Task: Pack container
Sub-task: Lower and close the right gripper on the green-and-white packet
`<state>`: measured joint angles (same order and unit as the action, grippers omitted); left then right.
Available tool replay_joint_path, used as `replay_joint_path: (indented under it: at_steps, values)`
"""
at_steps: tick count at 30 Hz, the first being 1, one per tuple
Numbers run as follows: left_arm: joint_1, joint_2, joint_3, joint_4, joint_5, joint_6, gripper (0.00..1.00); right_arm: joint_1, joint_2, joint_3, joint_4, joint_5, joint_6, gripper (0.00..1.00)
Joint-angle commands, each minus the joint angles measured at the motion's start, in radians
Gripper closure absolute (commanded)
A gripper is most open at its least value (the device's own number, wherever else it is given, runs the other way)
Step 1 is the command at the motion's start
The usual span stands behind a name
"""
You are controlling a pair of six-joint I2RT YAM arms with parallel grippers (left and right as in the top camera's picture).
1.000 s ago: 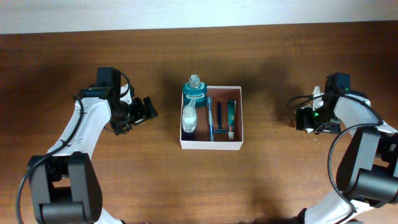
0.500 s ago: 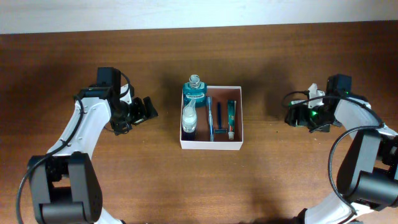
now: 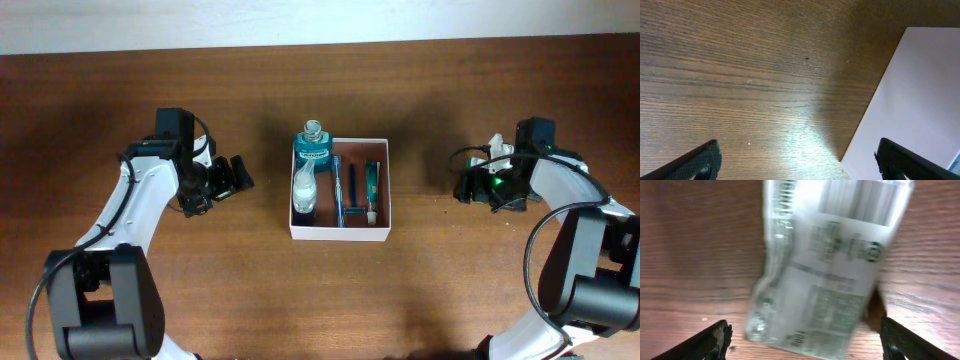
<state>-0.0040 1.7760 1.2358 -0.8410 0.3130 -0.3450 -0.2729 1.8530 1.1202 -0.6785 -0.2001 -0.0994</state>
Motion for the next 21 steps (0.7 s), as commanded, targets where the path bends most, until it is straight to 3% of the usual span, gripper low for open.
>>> replay_joint_path:
  at_steps: [1, 6, 14, 21]
  values:
    - [0.002, 0.009, -0.006, 0.0, 0.0, 0.002, 0.01, 0.005, 0.005, -0.02, 0.011, 0.063, 0.079, 0.12]
    - [0.002, 0.009, -0.006, 0.0, 0.0, 0.001, 0.01, 0.005, 0.005, -0.02, 0.04, 0.062, 0.155, 0.14]
    - [0.002, 0.009, -0.006, 0.0, 0.0, 0.002, 0.01, 0.006, 0.014, -0.02, 0.079, 0.062, 0.156, 0.16]
    - [0.002, 0.009, -0.006, 0.0, 0.0, 0.001, 0.01, 0.04, 0.05, -0.02, 0.11, 0.055, 0.043, 0.16]
